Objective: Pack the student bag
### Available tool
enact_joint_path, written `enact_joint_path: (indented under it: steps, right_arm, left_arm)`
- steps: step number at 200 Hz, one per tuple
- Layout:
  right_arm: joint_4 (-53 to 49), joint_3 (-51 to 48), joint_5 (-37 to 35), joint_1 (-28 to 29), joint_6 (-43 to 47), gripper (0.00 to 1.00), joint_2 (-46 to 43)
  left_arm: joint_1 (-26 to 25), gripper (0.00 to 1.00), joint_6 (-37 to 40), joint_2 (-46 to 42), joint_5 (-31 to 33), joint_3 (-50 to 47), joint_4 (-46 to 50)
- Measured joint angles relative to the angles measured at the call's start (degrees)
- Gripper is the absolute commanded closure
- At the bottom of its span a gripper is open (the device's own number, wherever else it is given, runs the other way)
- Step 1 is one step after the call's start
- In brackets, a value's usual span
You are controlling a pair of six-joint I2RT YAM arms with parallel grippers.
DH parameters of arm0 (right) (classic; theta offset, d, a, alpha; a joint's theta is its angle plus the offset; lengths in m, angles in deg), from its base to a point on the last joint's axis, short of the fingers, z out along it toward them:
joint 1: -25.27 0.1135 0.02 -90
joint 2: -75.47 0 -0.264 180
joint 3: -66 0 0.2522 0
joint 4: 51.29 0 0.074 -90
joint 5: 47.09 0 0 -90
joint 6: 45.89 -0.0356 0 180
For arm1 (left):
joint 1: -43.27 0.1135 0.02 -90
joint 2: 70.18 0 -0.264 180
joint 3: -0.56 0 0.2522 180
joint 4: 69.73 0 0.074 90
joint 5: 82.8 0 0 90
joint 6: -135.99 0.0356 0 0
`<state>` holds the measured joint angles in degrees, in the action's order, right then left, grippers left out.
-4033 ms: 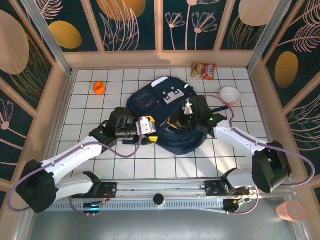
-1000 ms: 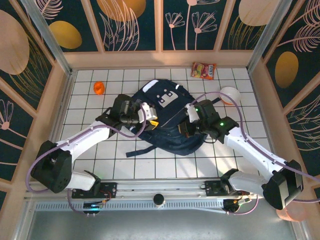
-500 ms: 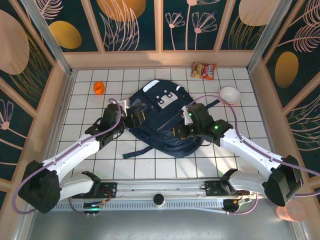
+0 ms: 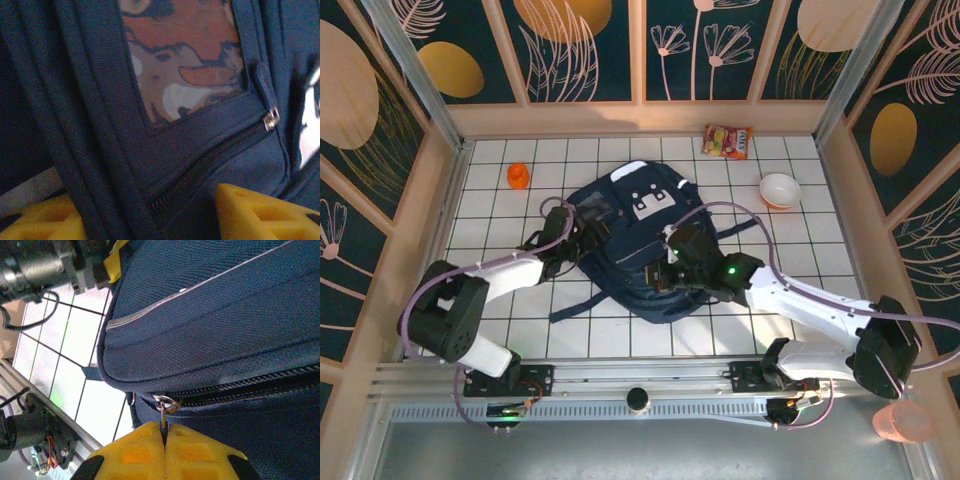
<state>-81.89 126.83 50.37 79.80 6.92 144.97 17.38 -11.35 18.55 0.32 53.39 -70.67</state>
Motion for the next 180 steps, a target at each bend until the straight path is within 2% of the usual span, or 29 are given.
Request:
enact_joint_path:
  steps: [28,55,90,125,151,180]
  right_arm:
    - [4.3,0.0,-1.9,2.2,-2.4,1.00,3.2]
    - [7.5,0.3,-2.6,2.4,-3.5,1.00,6.6]
    - [8.1,2.3,-2.5,2.4,-3.4,1.00,9.8]
    - [9.2,4.3,-1.4,2.1,-3.0,1.00,12.0]
    - [9.4,4.9,-1.0,2.1,-2.3,1.00,13.0]
    - [9.5,5.1,-0.5,2.1,-2.1,1.00,13.2]
  left_arm:
    - [1.4,0.43,-0.8,4.0,-0.4,4.8,-0.6]
    - [2.1,0.43,-1.4,3.1,-0.2,9.0,2.0]
    - [2.2,0.44,-6.4,-8.5,-0.2,9.4,11.4]
    - [1.8,0.43,-13.0,-22.3,-1.2,7.0,16.2]
    - [0.3,0.43,-19.1,-25.0,-3.5,4.0,18.9]
    - [-4.2,0.45,-24.5,-25.1,-6.3,1.4,23.6]
